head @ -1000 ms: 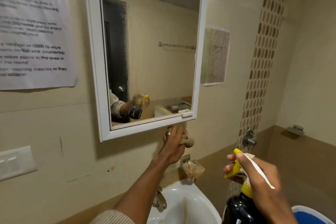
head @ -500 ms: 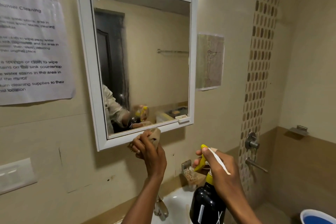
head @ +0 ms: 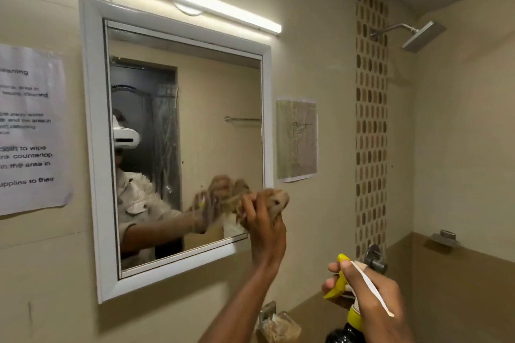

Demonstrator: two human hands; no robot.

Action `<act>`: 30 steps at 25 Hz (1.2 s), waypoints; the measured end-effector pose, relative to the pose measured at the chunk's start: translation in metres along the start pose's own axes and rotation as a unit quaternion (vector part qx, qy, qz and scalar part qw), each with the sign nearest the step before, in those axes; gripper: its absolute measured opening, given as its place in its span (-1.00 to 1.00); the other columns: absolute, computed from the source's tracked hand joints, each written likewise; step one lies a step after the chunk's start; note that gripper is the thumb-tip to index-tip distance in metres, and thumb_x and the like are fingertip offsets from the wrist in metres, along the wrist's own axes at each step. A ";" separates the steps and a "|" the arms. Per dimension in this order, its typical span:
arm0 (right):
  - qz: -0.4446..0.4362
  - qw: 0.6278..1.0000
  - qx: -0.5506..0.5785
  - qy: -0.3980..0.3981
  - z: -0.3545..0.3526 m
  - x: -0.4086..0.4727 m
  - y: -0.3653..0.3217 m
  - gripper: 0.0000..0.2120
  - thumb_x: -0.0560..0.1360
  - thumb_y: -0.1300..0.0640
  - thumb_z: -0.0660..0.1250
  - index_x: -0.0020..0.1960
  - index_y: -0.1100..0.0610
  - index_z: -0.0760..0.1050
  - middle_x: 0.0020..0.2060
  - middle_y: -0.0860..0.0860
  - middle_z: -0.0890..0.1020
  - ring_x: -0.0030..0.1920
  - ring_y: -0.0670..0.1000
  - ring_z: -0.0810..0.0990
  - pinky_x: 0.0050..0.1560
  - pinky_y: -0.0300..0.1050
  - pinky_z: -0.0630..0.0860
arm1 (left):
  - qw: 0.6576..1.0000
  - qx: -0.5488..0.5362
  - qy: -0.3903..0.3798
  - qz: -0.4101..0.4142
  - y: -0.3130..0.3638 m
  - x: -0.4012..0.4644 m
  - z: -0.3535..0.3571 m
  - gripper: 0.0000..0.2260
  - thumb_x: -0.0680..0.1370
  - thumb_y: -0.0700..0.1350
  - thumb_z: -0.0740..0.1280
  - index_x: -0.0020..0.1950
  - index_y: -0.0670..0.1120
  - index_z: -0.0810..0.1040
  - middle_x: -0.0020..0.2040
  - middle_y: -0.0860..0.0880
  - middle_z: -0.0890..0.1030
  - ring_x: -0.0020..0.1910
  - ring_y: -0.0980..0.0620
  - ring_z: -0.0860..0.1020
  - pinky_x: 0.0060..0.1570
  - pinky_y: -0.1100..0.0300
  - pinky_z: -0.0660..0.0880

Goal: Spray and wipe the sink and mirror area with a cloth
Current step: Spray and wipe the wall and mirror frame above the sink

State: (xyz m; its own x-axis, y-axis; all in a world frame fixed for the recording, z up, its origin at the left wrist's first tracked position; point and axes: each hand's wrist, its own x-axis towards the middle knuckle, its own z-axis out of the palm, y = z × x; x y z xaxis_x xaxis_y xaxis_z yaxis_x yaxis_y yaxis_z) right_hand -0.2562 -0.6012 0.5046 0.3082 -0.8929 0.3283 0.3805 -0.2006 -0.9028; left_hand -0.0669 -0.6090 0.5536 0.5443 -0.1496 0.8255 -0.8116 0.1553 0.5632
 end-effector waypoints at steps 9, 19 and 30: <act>-0.052 0.999 0.002 0.000 -0.013 0.001 -0.005 -0.38 0.29 -0.27 0.57 -0.36 0.36 0.68 -0.24 0.23 0.76 -0.19 0.30 0.73 -0.18 0.10 0.68 | 0.860 0.410 -0.213 0.214 0.020 0.115 0.030 -0.59 0.43 -0.33 0.27 0.25 -0.08 0.48 0.33 -0.12 0.30 0.35 -0.16 0.28 0.24 -0.11 0.30; -0.027 1.000 0.001 0.015 -0.020 -0.017 -0.003 -0.63 0.46 -0.06 0.47 -0.32 0.22 0.74 -0.30 0.33 0.72 -0.17 0.38 0.71 -0.10 0.13 0.66 | 0.646 0.568 -0.382 0.338 -0.071 -0.019 0.044 -0.70 0.57 -0.13 0.31 0.30 -0.12 0.56 0.45 -0.13 0.26 0.47 -0.12 0.16 0.37 -0.01 0.21; 0.005 0.994 0.028 -0.102 0.055 -0.049 0.020 -0.57 0.63 0.12 0.34 -0.31 0.34 0.69 -0.14 0.28 0.73 -0.30 0.09 0.73 -0.23 -0.08 0.75 | 0.576 0.591 -0.381 0.417 -0.118 -0.034 -0.139 -0.79 0.51 -0.05 0.35 0.11 0.03 0.68 0.41 0.01 0.43 0.38 -0.02 0.32 0.28 0.03 0.32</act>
State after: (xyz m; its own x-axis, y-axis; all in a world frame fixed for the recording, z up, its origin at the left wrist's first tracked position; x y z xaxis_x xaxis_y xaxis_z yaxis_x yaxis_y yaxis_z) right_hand -0.2160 -0.5388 0.4858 0.4809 -0.7930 0.3740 0.4229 -0.1639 -0.8912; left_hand 0.0404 -0.4870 0.4641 -0.0264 -0.9594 0.2809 -0.5463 -0.2214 -0.8078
